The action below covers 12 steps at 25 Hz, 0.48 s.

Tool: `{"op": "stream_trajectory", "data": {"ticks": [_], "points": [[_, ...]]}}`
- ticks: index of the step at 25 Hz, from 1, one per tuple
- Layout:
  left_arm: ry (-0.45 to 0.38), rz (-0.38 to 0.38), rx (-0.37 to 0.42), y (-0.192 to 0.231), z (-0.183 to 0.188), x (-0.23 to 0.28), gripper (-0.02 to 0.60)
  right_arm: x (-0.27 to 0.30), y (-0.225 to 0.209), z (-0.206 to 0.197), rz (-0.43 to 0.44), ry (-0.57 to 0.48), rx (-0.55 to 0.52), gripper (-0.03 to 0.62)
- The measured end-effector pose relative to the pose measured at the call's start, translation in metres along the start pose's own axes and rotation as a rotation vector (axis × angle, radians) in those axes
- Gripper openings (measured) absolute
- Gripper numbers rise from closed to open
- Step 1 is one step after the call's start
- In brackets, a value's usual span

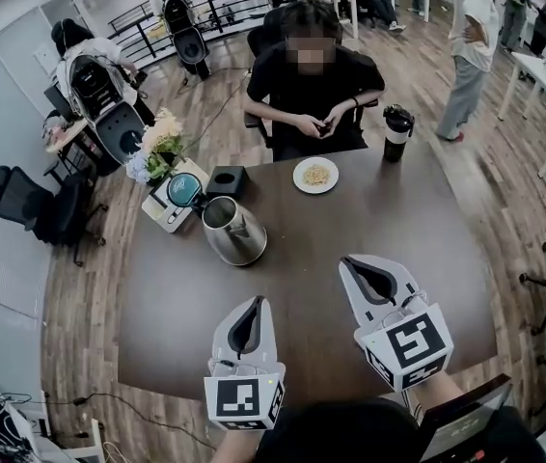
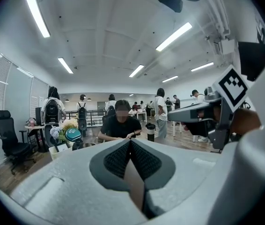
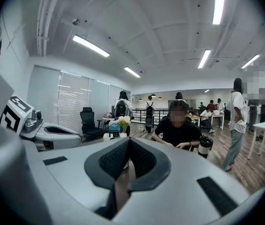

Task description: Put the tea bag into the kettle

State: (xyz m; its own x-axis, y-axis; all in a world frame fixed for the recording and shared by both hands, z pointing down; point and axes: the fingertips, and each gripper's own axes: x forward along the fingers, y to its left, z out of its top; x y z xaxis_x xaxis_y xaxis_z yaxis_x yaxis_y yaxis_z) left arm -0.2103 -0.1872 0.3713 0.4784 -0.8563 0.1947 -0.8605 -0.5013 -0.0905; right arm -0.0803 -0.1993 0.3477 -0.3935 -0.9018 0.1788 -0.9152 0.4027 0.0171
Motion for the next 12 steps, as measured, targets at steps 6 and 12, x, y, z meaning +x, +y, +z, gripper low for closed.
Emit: {"op": "stream_trajectory", "data": {"ticks": [6, 12], "points": [[-0.017, 0.012, 0.005, -0.024, 0.0, 0.002, 0.005, -0.014, -0.008, -0.012, 0.013, -0.002, -0.014, 0.008], [-0.028, 0.033, 0.009, -0.031, 0.003, -0.001, 0.005, -0.018, -0.009, -0.009, 0.036, -0.021, -0.016, 0.008]]}}
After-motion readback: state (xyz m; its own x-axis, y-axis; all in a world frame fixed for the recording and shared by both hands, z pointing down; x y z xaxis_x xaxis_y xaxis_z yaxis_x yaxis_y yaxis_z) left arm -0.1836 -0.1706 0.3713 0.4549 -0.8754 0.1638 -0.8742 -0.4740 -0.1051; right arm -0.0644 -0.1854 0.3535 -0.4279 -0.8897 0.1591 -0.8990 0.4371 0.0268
